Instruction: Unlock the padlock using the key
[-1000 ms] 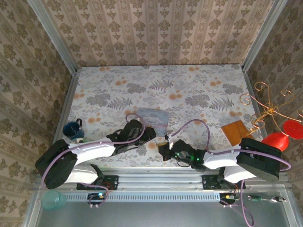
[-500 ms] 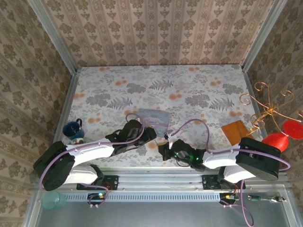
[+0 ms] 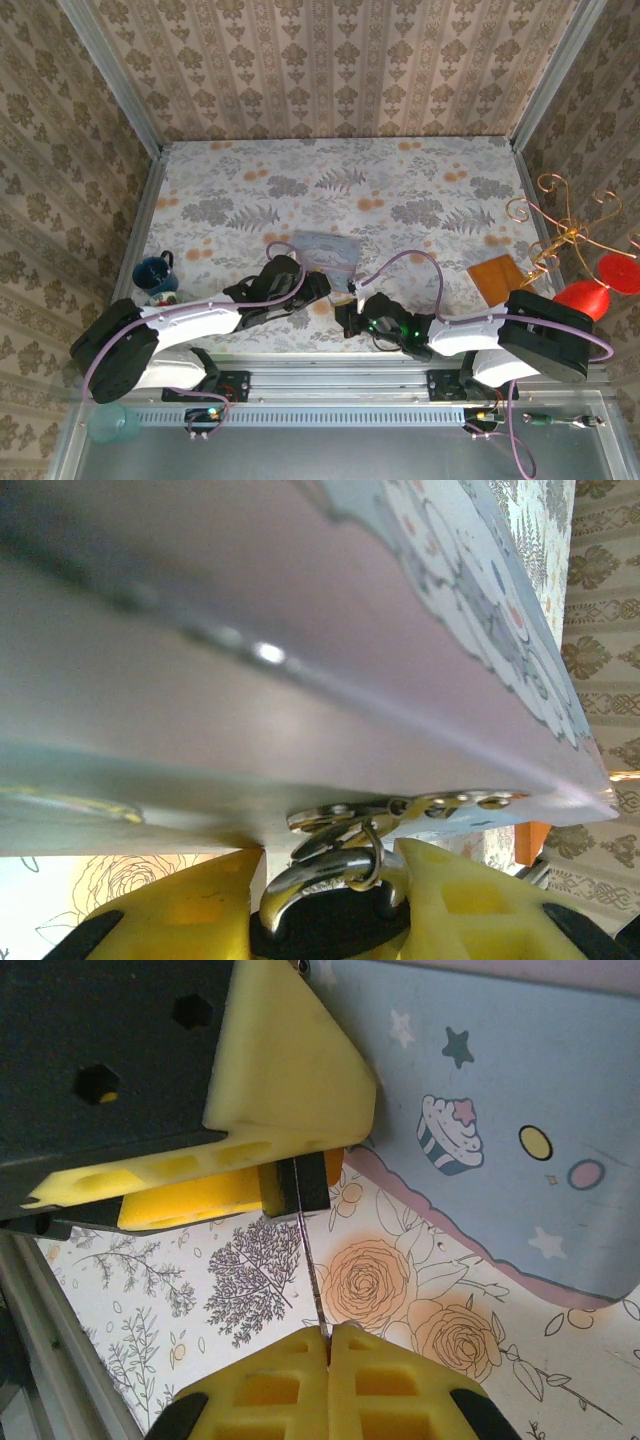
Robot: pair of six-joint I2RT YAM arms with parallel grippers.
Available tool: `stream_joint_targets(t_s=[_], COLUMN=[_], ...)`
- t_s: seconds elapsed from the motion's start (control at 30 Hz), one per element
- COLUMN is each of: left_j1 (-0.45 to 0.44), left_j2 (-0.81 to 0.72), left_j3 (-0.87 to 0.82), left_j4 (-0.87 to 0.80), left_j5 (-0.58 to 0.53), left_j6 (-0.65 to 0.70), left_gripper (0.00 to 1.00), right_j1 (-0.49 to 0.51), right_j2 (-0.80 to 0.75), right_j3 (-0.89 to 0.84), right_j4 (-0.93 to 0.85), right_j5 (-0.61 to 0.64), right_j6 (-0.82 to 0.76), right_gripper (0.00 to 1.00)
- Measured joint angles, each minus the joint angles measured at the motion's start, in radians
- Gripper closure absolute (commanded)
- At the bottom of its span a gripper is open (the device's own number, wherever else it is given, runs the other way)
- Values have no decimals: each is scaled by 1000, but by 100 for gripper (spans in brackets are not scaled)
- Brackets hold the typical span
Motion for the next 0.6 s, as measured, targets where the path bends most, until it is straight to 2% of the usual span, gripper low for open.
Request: stream_joint_targets(t_s=[0.6], left_j1=[-5], left_j2=[42], left_j3=[0], left_j4=[55], left_j5=[-2], left_j6=[8], left_gripper=[90], right_j1=[-57], right_j2=[-9], right_j3=[-10], right_j4=[10], right_j5=[-80], right_j6=[30], right_gripper=[100])
